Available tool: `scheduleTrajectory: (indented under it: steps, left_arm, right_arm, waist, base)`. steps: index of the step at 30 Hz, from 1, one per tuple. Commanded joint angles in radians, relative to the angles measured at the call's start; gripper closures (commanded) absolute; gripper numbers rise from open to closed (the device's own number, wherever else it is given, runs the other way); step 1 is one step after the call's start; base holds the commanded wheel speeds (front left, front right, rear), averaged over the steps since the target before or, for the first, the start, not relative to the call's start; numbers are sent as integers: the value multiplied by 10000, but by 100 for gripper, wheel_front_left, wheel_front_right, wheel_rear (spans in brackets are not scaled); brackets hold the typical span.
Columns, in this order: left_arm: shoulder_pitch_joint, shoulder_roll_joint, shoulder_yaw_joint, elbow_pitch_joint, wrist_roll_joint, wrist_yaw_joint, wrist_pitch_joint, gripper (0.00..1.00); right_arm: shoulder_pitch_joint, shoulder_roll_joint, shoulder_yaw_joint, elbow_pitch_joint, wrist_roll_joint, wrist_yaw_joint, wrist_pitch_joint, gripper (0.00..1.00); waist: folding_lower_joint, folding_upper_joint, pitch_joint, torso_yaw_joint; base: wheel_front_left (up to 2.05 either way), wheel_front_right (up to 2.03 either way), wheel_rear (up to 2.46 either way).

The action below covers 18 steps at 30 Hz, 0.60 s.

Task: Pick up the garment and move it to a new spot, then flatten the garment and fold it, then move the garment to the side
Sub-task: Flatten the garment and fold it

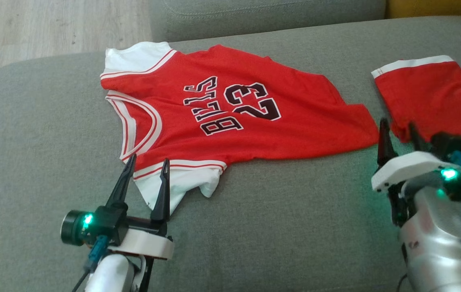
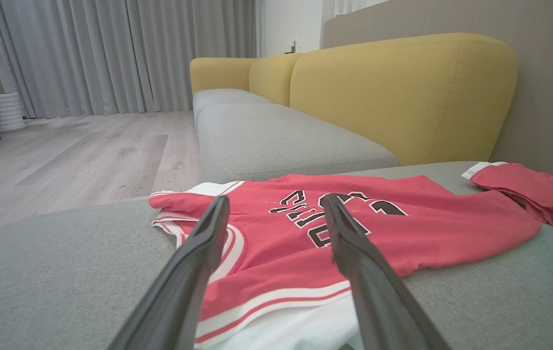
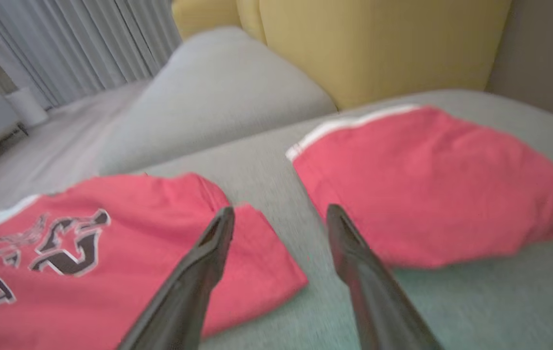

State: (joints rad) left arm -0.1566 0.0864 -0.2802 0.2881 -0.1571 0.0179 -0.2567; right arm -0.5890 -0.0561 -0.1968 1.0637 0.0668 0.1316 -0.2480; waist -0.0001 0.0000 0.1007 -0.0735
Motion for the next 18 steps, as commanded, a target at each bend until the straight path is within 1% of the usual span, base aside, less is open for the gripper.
scheduleTrajectory:
  steps: [1,4,7,11,15,18]
  left_arm:
    - [-239,207,443,-318,72,14,-51,0]
    - [-334,331,523,-310,88,15,-51,0]
    - [-490,512,600,-290,110,17,-20,0]
    - [-612,777,579,91,146,-19,594,0]
    - [-870,963,570,671,6,-178,1492,0]
    - [-1173,1078,669,1093,-98,-170,1946,0]
  right_arm:
    - [399,58,897,-1924,746,-9,-136,0]
    - [1453,58,1593,-3896,1387,-9,-136,0]
    - [2341,58,1914,-5280,1809,-9,-136,0]
    - [3056,58,2182,-6106,1956,-9,-128,0]
    - [3315,58,2340,-6615,2096,-9,2,0]
    - [3374,58,2369,-6871,2150,-9,68,0]
  waist:
    - [1,0,7,39]
    - [1,0,92,91]
    - [1,0,248,123]
    - [1,0,423,73]
    - [1,0,609,-51]
    - [1,0,787,-189]
  base:
    - [0,0,0]
    - [0,0,0]
    - [0,0,0]
    - [0,0,0]
    - [0,0,0]
    - [0,0,0]
